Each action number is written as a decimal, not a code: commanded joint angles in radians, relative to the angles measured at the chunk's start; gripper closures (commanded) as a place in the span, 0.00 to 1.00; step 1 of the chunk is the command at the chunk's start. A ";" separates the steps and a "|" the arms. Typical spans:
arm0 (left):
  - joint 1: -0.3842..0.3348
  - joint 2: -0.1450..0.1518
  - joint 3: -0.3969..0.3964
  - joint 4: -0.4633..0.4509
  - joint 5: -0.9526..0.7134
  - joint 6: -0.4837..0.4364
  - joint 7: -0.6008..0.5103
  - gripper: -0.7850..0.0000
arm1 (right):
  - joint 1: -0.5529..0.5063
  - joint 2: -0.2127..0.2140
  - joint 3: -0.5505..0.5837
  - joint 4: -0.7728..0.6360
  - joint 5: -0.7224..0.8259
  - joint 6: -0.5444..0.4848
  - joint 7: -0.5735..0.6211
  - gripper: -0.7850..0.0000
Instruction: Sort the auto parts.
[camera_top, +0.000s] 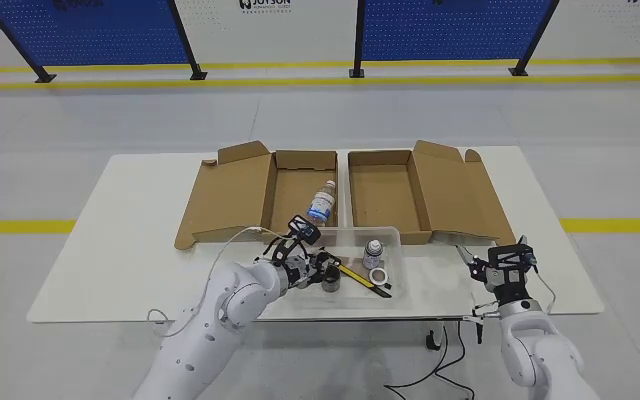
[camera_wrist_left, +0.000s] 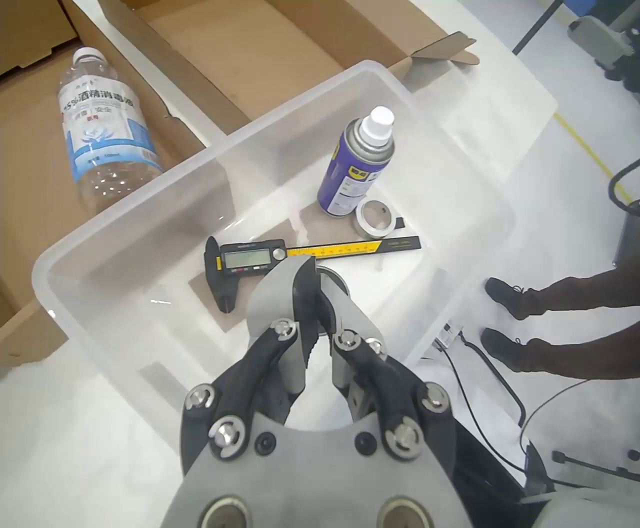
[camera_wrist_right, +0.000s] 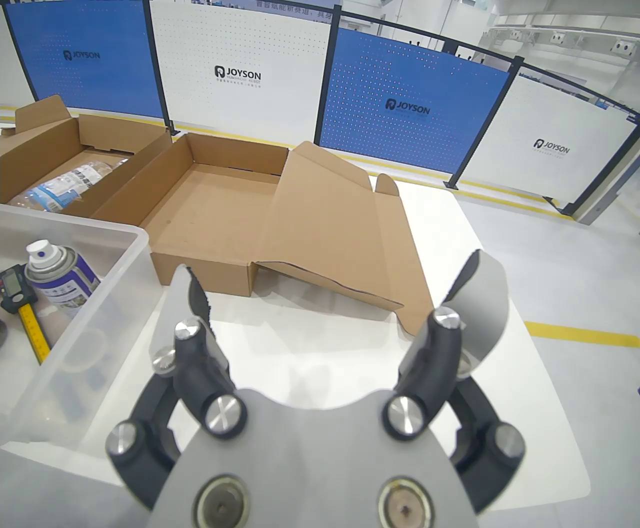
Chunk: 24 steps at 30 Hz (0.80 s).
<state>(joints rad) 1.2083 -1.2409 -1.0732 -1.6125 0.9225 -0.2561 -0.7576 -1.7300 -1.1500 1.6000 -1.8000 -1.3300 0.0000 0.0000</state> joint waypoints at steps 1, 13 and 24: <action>-0.016 -0.002 0.009 0.017 0.004 0.005 -0.008 1.00 | 0.000 0.000 0.000 0.000 0.000 0.000 0.000 0.00; -0.061 -0.004 0.026 0.063 -0.001 0.005 -0.033 0.65 | 0.000 0.000 0.000 0.000 0.000 0.000 0.000 0.00; -0.060 0.000 0.041 0.067 -0.011 -0.017 -0.078 0.52 | 0.000 0.000 0.000 0.000 0.000 0.000 0.000 0.00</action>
<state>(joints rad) 1.1471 -1.2414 -1.0355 -1.5476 0.9089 -0.2738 -0.8346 -1.7300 -1.1500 1.6000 -1.8000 -1.3300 0.0000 0.0000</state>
